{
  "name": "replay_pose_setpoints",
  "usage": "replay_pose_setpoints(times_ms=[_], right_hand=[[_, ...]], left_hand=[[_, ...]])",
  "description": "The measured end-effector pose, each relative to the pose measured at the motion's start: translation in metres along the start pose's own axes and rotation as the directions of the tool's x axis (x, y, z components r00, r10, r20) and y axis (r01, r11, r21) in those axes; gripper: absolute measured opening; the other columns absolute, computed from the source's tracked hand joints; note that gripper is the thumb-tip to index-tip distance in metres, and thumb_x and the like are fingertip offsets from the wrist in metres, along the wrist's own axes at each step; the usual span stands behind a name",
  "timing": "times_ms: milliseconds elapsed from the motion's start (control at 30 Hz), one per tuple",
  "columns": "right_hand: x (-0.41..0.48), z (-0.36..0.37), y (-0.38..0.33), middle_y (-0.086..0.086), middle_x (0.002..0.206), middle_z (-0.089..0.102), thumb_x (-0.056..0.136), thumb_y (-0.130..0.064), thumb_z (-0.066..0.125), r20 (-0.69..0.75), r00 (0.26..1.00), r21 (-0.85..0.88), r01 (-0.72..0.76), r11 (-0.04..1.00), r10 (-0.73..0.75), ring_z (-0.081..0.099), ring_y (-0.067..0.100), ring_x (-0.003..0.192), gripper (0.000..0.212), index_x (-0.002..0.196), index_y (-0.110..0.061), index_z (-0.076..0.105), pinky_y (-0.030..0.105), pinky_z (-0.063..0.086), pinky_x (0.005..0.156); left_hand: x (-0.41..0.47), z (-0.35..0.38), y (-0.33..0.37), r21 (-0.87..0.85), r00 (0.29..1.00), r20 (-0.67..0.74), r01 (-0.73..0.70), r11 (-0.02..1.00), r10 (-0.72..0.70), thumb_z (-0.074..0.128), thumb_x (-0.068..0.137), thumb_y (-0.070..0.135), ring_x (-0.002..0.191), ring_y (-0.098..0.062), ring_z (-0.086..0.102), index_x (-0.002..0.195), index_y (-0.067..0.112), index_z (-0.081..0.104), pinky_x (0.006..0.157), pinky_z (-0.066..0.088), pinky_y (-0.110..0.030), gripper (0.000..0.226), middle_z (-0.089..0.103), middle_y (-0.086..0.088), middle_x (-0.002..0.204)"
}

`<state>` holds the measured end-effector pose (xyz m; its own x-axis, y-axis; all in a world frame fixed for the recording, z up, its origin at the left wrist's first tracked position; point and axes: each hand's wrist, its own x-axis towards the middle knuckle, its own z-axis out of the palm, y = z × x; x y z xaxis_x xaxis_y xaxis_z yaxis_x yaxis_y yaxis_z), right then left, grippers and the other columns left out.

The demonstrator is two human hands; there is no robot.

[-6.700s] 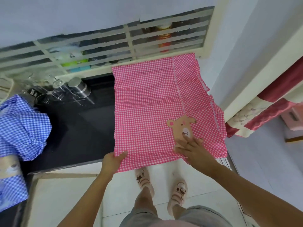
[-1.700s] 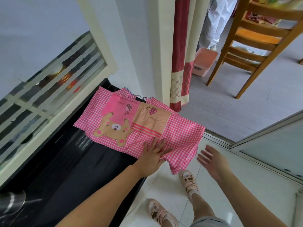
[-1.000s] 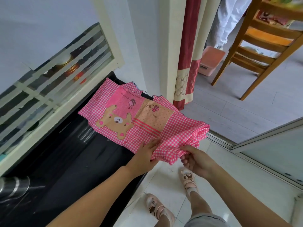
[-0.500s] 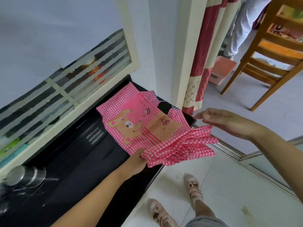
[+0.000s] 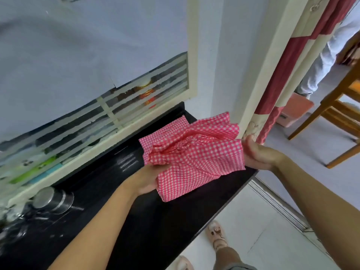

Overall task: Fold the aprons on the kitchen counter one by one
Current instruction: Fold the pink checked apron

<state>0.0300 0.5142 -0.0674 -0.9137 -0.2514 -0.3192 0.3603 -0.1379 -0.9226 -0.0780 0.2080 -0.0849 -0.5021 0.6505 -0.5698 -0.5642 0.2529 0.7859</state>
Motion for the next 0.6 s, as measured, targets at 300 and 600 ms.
replay_pose_setpoints(times_ms=[300, 600], right_hand=[[0.110, -0.024, 0.009, -0.008, 0.122, 0.062, 0.088, -0.042, 0.061, -0.109, 0.961, -0.443, -0.277, 0.852, 0.256, 0.061, 0.015, 0.109, 0.041, 0.126, -0.027, 0.052, 0.041, 0.040, 0.107], [0.158, -0.046, 0.071, 0.000, 0.061, 0.041, 0.102, -0.022, 0.038, -0.438, 0.892, -0.623, -0.389, 0.678, 0.110, 0.037, 0.009, 0.055, 0.041, 0.062, -0.014, 0.036, 0.024, 0.028, 0.052]], left_hand=[[0.068, -0.044, 0.008, -0.182, 0.862, -0.488, 0.053, 0.982, -0.137, 0.065, 0.087, 0.035, 0.102, -0.023, 0.063, 0.122, 0.010, 0.059, 0.083, 0.050, -0.034, 0.043, 0.065, -0.011, 0.118], [0.102, -0.054, -0.024, -0.200, 0.627, -0.757, 0.046, 0.979, -0.184, 0.058, 0.094, 0.020, 0.084, -0.025, 0.063, 0.088, 0.007, 0.067, 0.080, 0.050, -0.035, 0.017, 0.068, -0.011, 0.093]])
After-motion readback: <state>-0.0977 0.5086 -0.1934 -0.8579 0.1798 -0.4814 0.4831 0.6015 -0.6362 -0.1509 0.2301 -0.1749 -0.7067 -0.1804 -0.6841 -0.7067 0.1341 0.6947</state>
